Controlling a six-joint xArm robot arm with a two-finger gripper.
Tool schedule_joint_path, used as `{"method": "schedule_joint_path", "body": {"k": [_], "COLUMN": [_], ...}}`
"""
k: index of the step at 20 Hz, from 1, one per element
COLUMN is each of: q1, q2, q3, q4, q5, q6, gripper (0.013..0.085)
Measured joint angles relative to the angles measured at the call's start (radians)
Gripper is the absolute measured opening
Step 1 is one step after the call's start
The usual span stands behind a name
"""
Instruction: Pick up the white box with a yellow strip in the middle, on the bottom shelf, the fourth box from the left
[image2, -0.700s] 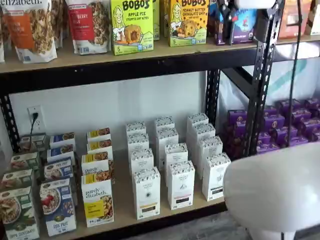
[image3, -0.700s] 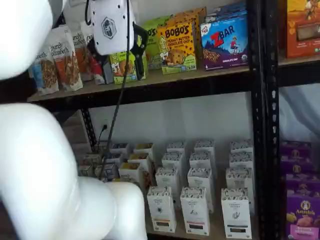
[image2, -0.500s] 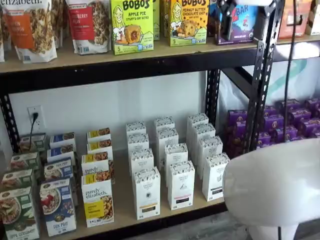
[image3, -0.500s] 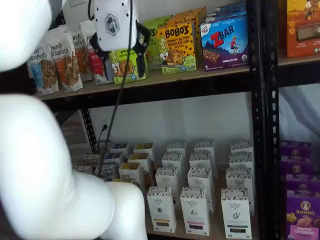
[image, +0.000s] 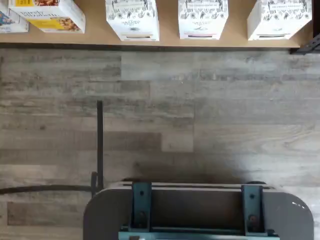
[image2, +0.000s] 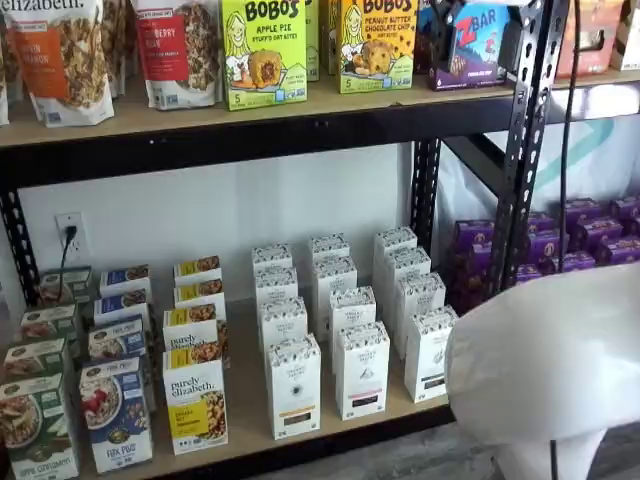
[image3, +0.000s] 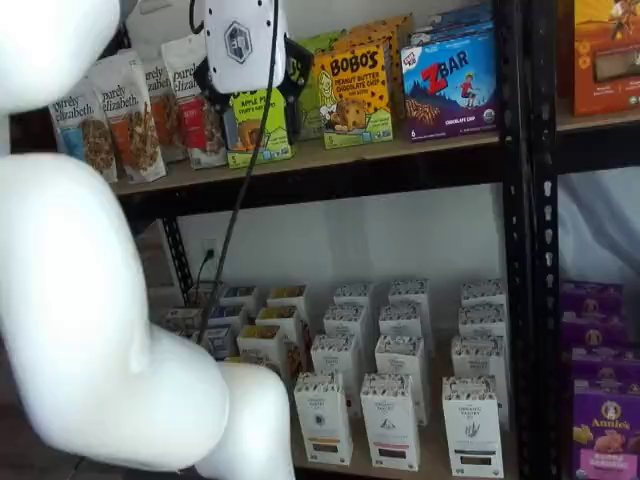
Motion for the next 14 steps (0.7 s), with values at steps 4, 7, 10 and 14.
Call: {"method": "schedule_joint_path", "body": {"k": [4, 7, 10, 14], "q1": [0.025, 0.051, 0.086, 0.131], "q2": [-0.006, -0.017, -0.024, -0.038], "q3": [0.026, 0.057, 0.089, 0.148], "q4": [0.001, -0.008, -0.024, -0.043], "q5": [-0.04, -0.08, -0.108, -0.154], "q6": [0.023, 0.043, 0.071, 0.11], "gripper": [0.085, 0.085, 0.085, 0.085]}}
